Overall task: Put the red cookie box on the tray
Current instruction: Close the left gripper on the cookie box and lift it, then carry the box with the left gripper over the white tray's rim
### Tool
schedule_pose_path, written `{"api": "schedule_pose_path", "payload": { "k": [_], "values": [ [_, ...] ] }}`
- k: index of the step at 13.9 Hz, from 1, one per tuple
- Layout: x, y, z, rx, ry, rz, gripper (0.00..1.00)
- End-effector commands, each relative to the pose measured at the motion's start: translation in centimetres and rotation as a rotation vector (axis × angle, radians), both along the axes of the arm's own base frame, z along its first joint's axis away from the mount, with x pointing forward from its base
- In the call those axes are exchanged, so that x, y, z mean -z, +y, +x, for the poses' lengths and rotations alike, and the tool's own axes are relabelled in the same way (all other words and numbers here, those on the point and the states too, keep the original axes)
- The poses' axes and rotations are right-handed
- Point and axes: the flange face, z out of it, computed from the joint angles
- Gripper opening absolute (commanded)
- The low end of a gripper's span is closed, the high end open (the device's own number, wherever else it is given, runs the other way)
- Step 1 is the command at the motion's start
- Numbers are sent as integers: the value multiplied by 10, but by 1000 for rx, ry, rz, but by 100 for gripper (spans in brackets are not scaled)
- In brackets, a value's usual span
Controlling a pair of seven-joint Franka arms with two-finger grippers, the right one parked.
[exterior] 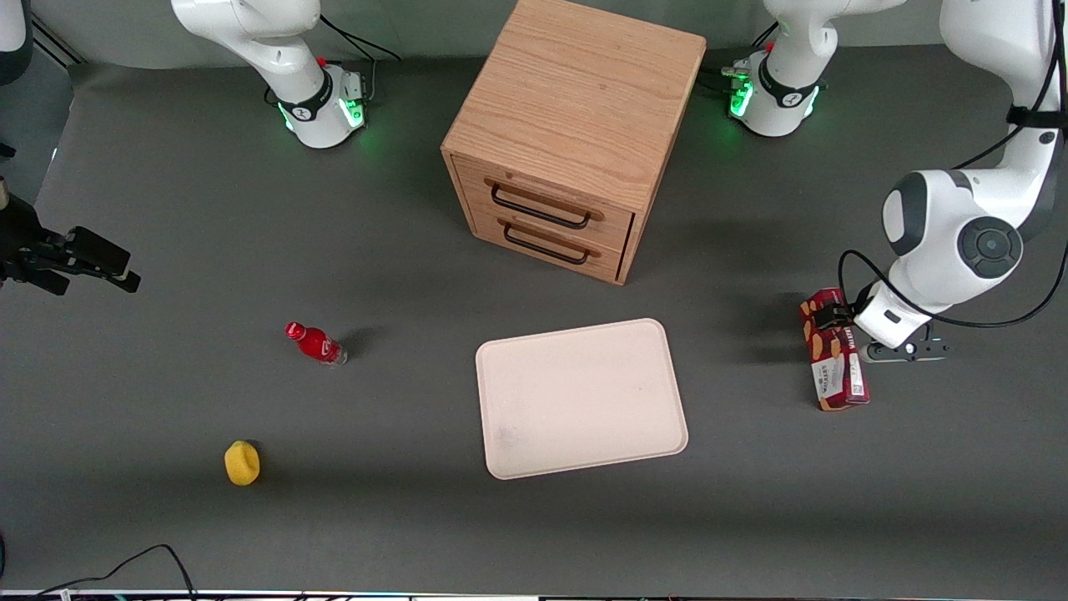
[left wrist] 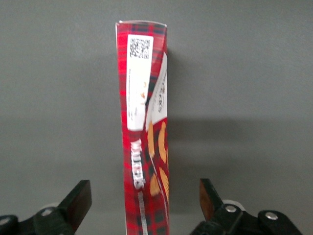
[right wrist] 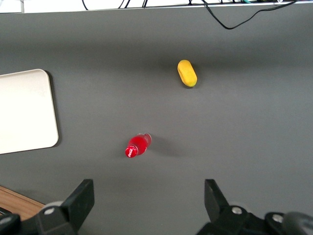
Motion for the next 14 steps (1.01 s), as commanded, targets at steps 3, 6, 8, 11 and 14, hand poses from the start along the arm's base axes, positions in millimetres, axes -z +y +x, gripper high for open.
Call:
{"api": "schedule_pose_path", "payload": {
  "k": [3,6,8,11,14],
  "values": [
    [17,11,20,59,-15,0,68],
    [21,7,23,67,-12,-1,19],
    [19,5,24,71,-15,-1,8],
    [-3,-19,45,47,-6,-16,0],
    [-41,-90,88,-63,79,-5,0]
  ]
}}
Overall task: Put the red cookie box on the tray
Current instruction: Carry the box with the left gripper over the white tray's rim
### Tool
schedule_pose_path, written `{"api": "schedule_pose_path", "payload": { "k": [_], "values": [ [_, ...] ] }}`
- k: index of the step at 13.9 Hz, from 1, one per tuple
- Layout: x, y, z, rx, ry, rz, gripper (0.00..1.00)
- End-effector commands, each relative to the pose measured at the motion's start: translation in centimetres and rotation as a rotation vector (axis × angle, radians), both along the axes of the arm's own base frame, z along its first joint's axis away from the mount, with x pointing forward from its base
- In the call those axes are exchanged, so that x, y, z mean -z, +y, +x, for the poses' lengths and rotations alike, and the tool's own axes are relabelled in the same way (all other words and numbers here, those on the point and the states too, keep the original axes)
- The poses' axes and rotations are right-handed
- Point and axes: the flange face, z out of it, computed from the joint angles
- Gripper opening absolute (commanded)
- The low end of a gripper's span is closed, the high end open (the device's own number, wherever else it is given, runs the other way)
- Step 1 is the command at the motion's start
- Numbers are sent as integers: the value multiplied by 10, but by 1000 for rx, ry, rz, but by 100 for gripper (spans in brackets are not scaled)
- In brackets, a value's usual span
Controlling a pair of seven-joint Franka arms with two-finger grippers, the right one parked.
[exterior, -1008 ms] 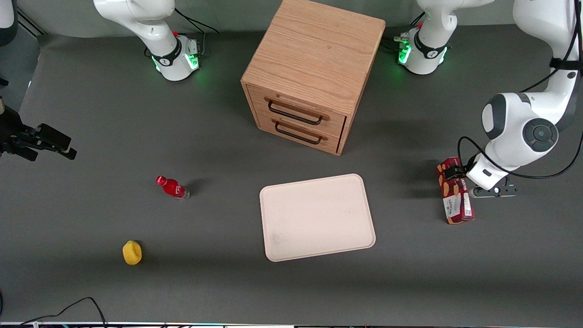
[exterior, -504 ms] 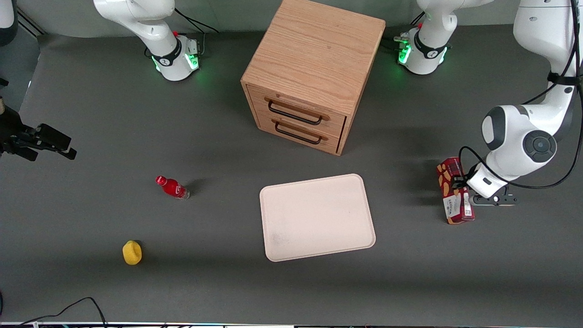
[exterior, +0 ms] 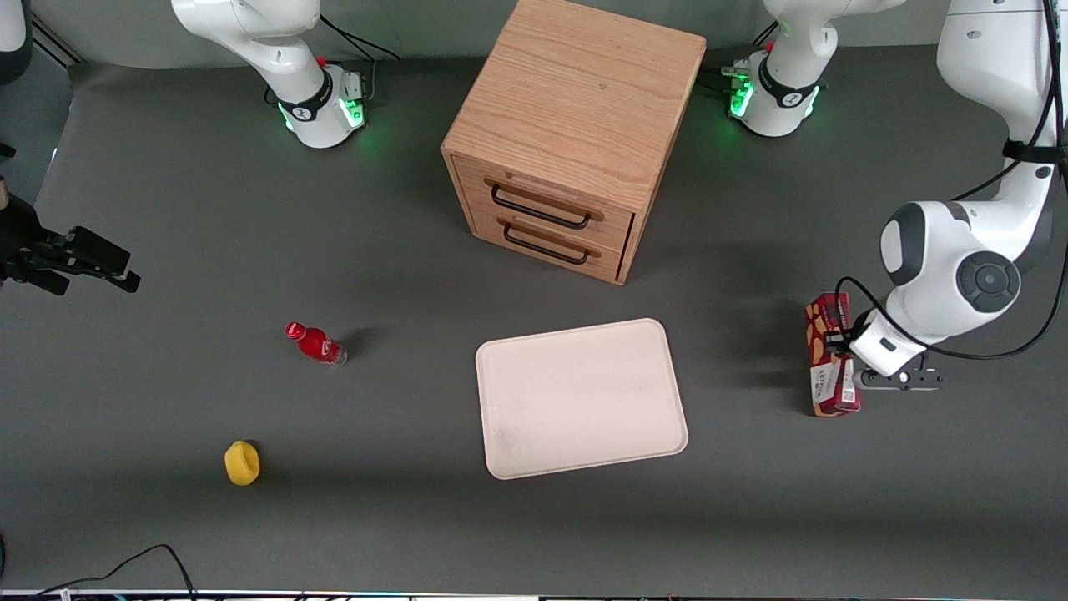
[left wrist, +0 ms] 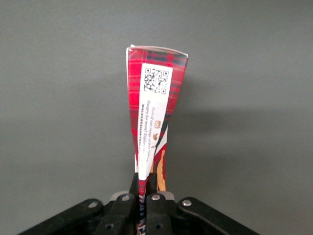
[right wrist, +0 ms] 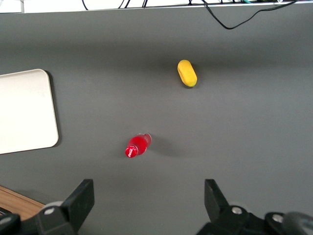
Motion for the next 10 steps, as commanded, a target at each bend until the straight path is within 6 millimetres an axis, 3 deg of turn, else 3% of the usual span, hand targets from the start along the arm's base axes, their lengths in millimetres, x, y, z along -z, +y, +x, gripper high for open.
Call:
{"api": "schedule_pose_path", "payload": {
  "k": [1,4,7,10],
  "values": [
    [-34,-79,46,-105,44,18,0],
    [-54,-150,61,-211,37,-35,0],
    [-40,-220,60,-249,29,-60,0],
    [-22,-270,58,-226,17,-64,0]
  ]
}}
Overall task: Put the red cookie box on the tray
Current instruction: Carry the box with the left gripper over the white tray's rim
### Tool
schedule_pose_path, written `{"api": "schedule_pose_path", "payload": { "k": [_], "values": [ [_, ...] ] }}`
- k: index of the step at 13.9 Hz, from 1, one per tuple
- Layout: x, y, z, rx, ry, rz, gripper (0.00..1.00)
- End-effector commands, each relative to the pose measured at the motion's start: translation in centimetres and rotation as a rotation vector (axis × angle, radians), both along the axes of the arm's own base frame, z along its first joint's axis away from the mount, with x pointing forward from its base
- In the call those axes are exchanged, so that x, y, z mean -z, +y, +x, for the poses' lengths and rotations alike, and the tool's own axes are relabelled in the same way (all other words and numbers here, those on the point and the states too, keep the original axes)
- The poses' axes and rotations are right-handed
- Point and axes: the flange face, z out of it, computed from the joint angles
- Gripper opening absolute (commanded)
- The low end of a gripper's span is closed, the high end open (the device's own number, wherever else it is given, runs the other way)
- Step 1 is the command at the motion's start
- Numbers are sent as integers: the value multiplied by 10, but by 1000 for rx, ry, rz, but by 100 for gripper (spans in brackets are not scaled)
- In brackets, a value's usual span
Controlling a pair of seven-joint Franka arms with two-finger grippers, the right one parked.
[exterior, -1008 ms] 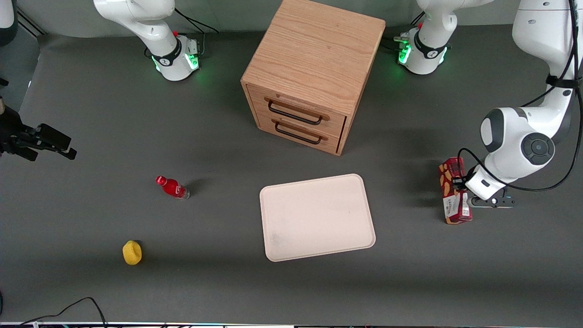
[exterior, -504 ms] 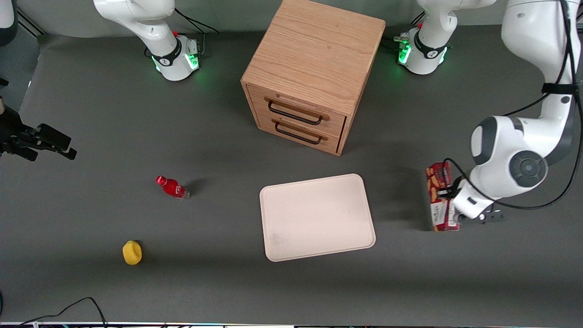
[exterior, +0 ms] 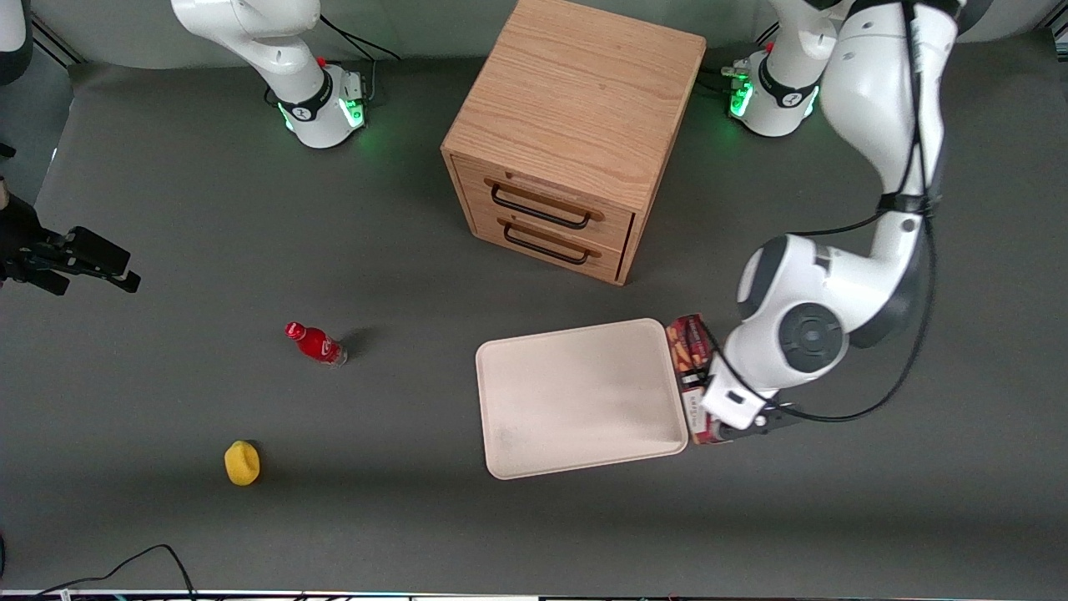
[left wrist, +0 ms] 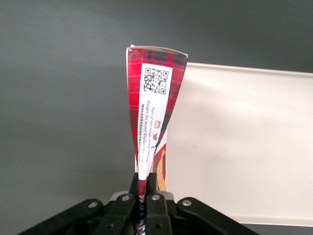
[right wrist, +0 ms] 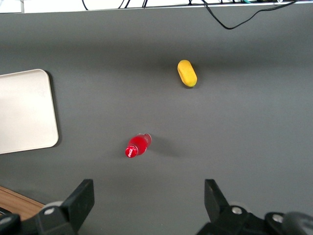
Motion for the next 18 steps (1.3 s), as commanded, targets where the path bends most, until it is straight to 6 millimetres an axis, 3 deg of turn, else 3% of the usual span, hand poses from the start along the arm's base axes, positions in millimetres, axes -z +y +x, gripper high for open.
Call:
{"api": "schedule_pose_path", "payload": {
  "k": [1,5,7,8,10,11,12,13,16,18],
  "values": [
    [9,-33,6,-31,-20,-2,0],
    [27,-34,1,-3,-15,48,0],
    [37,-45,-3,-27,-20,43,6],
    [44,-50,-3,-68,-30,43,2],
    [48,-60,-7,-65,-41,40,3],
    [50,-60,-7,-64,-39,42,12],
    [53,-59,-9,-54,-39,54,76],
    [55,-58,-10,-39,-48,76,100],
    [46,-55,-9,-31,-48,91,100],
    [21,-41,-5,-10,-38,96,100]
  ]
}}
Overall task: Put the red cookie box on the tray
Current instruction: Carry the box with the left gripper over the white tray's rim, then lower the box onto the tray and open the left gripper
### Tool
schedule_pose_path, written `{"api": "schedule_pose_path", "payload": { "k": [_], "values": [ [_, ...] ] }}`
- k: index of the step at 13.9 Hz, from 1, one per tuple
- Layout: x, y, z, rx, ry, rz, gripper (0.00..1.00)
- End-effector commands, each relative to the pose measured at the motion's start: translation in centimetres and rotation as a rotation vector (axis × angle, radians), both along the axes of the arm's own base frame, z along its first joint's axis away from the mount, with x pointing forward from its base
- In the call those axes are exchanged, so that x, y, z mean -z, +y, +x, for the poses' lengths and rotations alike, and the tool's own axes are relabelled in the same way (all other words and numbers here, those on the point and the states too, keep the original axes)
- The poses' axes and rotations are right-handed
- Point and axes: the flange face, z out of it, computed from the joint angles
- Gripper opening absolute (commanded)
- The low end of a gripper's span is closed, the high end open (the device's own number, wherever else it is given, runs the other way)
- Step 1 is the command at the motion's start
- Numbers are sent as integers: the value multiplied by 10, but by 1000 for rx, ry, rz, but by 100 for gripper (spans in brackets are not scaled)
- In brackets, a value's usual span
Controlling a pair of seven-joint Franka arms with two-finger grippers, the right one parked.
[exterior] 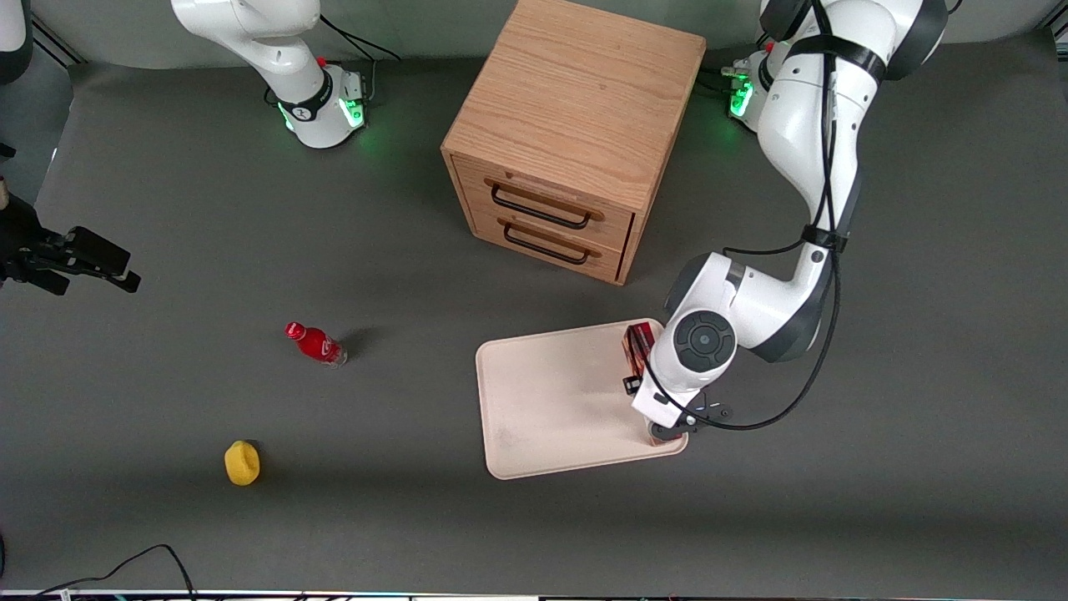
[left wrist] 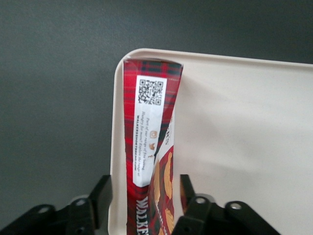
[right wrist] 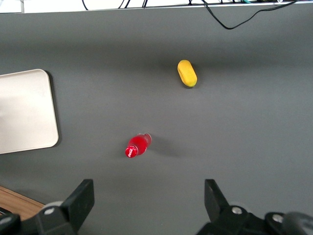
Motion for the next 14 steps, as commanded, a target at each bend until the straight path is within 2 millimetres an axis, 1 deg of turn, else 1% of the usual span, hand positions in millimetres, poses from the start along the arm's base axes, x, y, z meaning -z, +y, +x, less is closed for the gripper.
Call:
{"api": "schedule_pose_path", "payload": {
  "k": [1,2,4,5,6,8,10,11,12,13,14],
  "values": [
    [-56,29,6,30,25,22,100],
    [-86,49,5,60,54,17,100],
    [-141,95,5,30,72,-56,100],
    [-162,123,2,23,88,-55,100],
    [-181,148,-2,35,110,-52,100],
    [-211,191,-11,103,138,-50,100],
    [-240,238,-20,144,119,-59,100],
    [-255,265,-28,142,101,-65,100],
    [-270,277,-38,164,86,-66,100],
    [-286,283,-50,172,73,-62,100],
    [-306,286,-64,168,53,-58,100]
  ]
}}
